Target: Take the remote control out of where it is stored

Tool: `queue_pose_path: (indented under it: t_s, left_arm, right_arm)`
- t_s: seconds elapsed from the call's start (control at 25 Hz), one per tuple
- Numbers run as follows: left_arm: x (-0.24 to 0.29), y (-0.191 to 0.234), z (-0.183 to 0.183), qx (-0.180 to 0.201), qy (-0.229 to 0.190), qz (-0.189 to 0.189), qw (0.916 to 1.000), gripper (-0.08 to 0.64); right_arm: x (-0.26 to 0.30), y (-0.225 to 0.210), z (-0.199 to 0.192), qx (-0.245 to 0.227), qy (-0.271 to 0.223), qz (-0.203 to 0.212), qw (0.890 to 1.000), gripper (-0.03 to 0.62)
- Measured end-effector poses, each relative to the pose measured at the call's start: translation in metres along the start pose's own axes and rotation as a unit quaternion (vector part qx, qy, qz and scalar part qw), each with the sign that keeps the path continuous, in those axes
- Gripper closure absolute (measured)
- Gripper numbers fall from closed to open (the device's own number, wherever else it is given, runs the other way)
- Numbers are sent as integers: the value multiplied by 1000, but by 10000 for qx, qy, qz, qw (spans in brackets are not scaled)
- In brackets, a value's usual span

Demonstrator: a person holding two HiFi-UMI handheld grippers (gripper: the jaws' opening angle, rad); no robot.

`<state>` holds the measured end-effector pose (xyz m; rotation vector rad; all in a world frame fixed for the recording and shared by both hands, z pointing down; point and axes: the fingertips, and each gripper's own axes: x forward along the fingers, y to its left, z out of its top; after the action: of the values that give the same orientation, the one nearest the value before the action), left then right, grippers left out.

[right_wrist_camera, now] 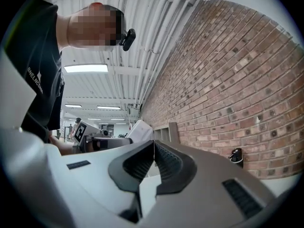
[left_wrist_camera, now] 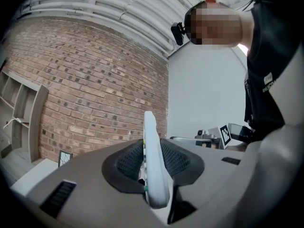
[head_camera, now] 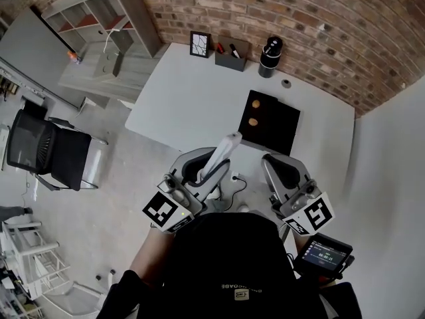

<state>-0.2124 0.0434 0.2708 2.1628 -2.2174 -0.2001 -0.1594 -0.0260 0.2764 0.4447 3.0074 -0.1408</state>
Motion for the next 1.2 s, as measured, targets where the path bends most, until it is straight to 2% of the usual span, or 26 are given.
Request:
queue_pose_path:
  t_s: [0.12, 0.24, 0.28, 0.36, 0.4, 0.56, 0.72, 0.84, 0.92, 1.2]
  left_arm:
    - [-4, 0, -3, -19, 50, 62, 10000, 445]
    - [-4, -1, 8, 58, -334, 18, 9994, 445]
    - [-5, 0, 8, 59, -342, 23, 9994, 445]
    - [-6, 1, -4, -29, 23, 68, 10000, 445]
    - [-6, 0, -5, -91, 75, 44, 9999, 445]
    - [-2, 0, 2, -118, -38, -93, 9999, 445]
    - [1, 2, -5, -123, 198, -123, 9997, 445]
    - [7, -1, 3, -296, -57, -238, 9993, 444]
    - [9, -3, 2, -390, -60, -280, 9988, 445]
    - [10, -4, -11, -170, 209, -310, 9992, 445]
  right_arm:
    - [5, 3, -4, 38, 26, 119, 9999, 586]
    - [10, 5, -9, -22, 154, 161, 9997, 586]
    - [12, 6, -11, -98, 250, 155, 9995, 587]
    - [13, 7, -15, -233, 400, 128, 9988, 588]
    - [13, 7, -15, -234, 421, 112, 9988, 588]
    - [15, 0, -13, -51, 381, 32, 9993, 588]
    - [12, -6, -13, 25, 363, -36, 9993, 588]
    - [9, -7, -14, 60, 337, -96, 9994, 588]
    - [7, -8, -15, 79, 332, -123, 9993, 588]
    - [0, -12, -16, 85, 343, -209, 9992, 587]
